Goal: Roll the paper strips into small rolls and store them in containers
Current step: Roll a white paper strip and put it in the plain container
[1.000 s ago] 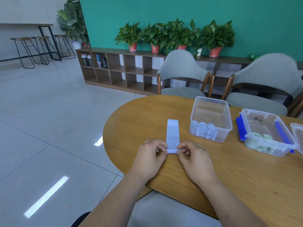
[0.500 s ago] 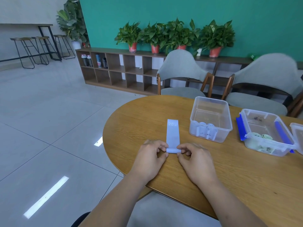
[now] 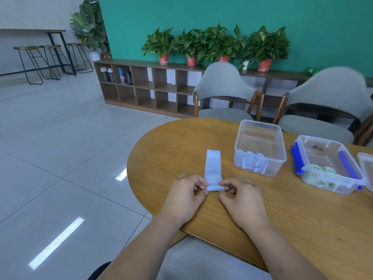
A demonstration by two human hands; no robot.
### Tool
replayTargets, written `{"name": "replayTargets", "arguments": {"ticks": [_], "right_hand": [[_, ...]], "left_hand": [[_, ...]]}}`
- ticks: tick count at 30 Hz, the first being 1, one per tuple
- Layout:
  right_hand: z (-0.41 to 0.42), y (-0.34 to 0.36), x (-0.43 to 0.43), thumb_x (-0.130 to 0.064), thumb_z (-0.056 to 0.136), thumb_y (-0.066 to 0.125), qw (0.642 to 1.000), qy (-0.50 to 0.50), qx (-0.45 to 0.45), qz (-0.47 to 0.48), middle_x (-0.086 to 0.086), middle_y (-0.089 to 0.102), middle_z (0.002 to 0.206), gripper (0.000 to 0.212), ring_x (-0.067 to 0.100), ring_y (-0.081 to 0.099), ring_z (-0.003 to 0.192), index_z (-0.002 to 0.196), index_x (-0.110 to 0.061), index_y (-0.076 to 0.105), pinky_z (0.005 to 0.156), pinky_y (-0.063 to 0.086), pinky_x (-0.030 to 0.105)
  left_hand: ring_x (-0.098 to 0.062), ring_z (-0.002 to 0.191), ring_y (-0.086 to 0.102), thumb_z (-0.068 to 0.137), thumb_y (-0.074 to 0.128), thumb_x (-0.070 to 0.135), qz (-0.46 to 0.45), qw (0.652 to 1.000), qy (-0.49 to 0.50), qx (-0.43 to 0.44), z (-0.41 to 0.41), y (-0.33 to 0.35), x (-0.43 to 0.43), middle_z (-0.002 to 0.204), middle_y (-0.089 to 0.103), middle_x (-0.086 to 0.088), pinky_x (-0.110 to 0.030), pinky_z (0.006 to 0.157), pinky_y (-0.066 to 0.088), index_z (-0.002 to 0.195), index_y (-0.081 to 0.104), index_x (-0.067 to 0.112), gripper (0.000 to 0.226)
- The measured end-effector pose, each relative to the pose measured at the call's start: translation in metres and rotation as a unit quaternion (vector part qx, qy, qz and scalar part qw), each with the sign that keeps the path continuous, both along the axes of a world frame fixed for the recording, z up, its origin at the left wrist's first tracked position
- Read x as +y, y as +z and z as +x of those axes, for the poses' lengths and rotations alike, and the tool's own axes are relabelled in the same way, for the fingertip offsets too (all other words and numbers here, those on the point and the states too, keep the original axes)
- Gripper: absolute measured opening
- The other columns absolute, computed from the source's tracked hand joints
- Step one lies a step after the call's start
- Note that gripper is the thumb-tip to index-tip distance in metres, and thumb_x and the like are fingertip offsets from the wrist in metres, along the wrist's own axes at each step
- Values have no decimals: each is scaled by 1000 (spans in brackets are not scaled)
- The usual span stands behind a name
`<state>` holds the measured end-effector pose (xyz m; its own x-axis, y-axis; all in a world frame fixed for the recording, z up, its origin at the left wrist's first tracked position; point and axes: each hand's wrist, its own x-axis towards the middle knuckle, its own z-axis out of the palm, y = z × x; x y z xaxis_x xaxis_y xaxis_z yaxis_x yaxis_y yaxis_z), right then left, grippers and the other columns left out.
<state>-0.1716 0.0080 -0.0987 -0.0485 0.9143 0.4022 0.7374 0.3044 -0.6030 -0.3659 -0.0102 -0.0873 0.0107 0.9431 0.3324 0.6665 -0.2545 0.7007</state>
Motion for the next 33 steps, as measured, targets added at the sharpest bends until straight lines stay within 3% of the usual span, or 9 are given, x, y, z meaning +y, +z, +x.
{"name": "replayTargets", "arguments": {"ticks": [5,10,18,26,33], "right_hand": [[-1,-4,2,-26,86,77,999,0,-28,24,-21,64,85,17,6,58,89,102,-32,80,81,53,31],[-1,-5,2,-26,86,77,998,3,-60,31,-20,62,89,26,10,57,91,112,-30,78,82,54,37],[-2,-1,0,-26,82,79,999,-1,-23,29,-21,60,76,16,6,57,82,94,-34,74,76,53,34],[0,-3,2,-27,87,77,999,-5,-32,37,-22,62,80,13,7,56,84,99,-33,78,77,51,32],[-2,-5,4,-31,92,73,997,-10,-57,46,-18,63,87,19,14,58,89,109,-29,79,77,52,34]], "left_hand": [[3,99,55,91,78,23,17,1000,0,18,0,-1,1,94,66,23,-4,83,38,106,77,31,17],[2,101,51,92,77,23,33,999,-8,37,0,-4,2,99,66,24,-3,86,35,114,77,28,23],[1,100,53,90,78,22,23,999,-10,23,0,-4,3,97,68,25,-3,85,36,116,75,35,29],[1,100,54,92,77,22,15,1000,-11,16,-1,-4,3,95,69,23,-3,83,37,110,76,34,23],[3,101,48,95,74,23,30,998,-13,49,-1,-7,6,104,69,23,-4,89,34,122,75,31,28]]}}
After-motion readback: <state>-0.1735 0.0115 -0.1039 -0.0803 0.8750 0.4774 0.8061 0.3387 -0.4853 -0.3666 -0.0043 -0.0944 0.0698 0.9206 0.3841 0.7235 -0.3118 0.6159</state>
